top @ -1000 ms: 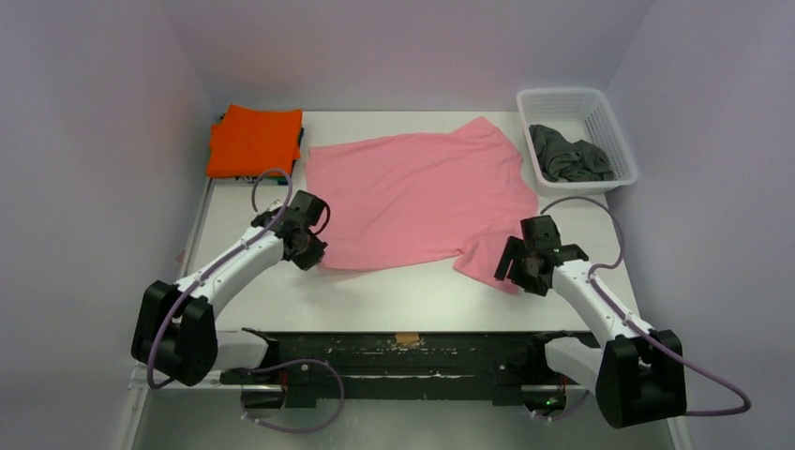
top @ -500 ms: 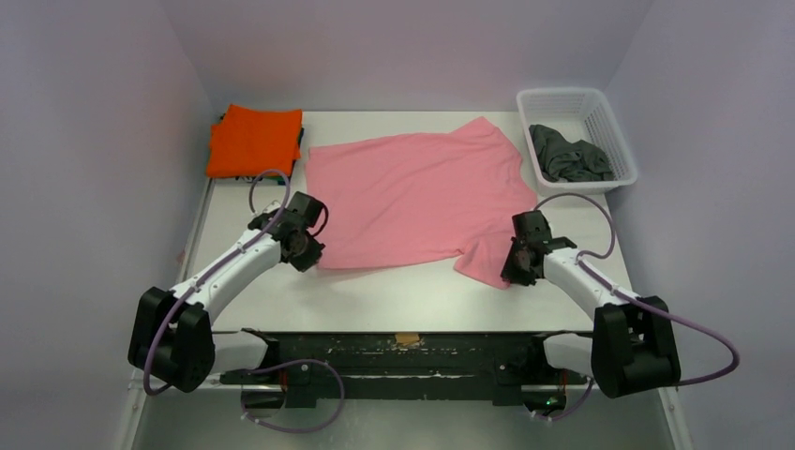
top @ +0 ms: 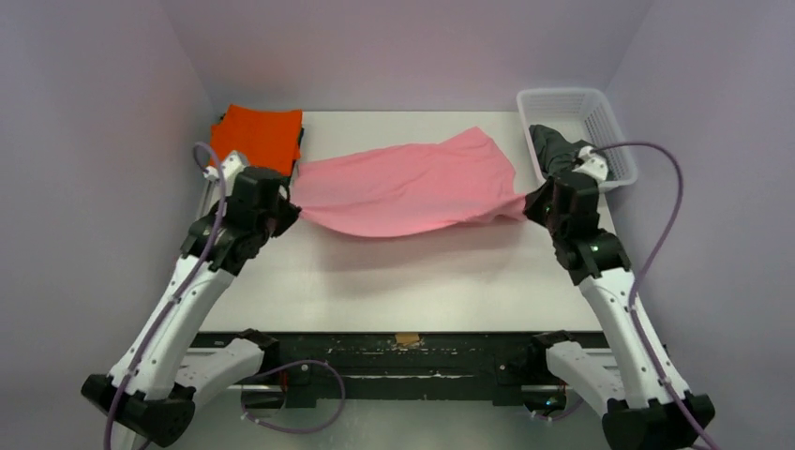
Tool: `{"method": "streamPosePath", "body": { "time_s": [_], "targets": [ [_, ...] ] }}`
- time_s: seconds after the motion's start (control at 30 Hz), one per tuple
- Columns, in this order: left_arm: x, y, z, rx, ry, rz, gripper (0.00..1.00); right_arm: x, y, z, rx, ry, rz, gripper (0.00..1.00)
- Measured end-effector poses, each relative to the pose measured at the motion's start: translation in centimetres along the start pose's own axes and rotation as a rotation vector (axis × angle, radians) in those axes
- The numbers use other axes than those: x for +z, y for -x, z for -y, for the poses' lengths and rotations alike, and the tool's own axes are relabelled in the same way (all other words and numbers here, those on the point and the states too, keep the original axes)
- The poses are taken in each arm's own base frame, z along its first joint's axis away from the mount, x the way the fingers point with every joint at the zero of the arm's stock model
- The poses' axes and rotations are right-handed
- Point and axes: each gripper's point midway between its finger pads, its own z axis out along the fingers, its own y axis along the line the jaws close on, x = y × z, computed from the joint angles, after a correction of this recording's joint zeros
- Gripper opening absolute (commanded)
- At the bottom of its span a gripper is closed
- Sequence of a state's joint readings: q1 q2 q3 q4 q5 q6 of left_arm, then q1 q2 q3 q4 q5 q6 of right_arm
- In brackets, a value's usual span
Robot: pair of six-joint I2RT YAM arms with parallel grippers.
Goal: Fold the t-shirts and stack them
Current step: Flatten out the tshirt
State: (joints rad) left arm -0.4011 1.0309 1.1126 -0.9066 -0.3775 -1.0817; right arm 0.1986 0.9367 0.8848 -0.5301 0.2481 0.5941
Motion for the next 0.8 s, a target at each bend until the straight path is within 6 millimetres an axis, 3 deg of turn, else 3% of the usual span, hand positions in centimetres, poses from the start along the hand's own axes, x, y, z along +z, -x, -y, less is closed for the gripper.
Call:
{"method": "streamPosePath", "body": {
  "time_s": [0.13, 0.27, 0.37, 0.47, 0.6, 0.7, 0.8],
  "targets": [
    [-7.8, 6.5, 3.7, -0.054, -0.242, 0.184, 0.0, -7.3, 10.8, -3.4, 0.079, 0.121, 0.308, 0.0],
    [-14.6, 11.0, 5.2, -0.082, -0.399, 0.317, 0.0, -14.7, 18.1, -5.2, 0.113, 0.203, 0.509, 0.0],
    [-20.5, 14.2, 5.8, -0.102, -0.52, 0.42, 0.0, -19.9, 22.4, -6.3, 0.113, 0.259, 0.626, 0.0],
    [-25.6, 16.1, 5.5, -0.109, -0.623, 0.497, 0.0, -25.3, 25.9, -7.0, 0.105, 0.316, 0.737, 0.0],
    [-30.8, 17.5, 4.8, -0.102, -0.735, 0.566, 0.0, -31.7, 28.9, -7.5, 0.078, 0.39, 0.861, 0.0],
    [-33.5, 17.9, 4.4, -0.087, -0.797, 0.598, 0.0, -35.6, 29.9, -7.4, 0.053, 0.436, 0.935, 0.0],
    [-34.6, 17.9, 4.3, -0.07, -0.828, 0.607, 0.0, -38.0, 30.2, -7.2, 0.029, 0.463, 0.983, 0.0]
  ]
}}
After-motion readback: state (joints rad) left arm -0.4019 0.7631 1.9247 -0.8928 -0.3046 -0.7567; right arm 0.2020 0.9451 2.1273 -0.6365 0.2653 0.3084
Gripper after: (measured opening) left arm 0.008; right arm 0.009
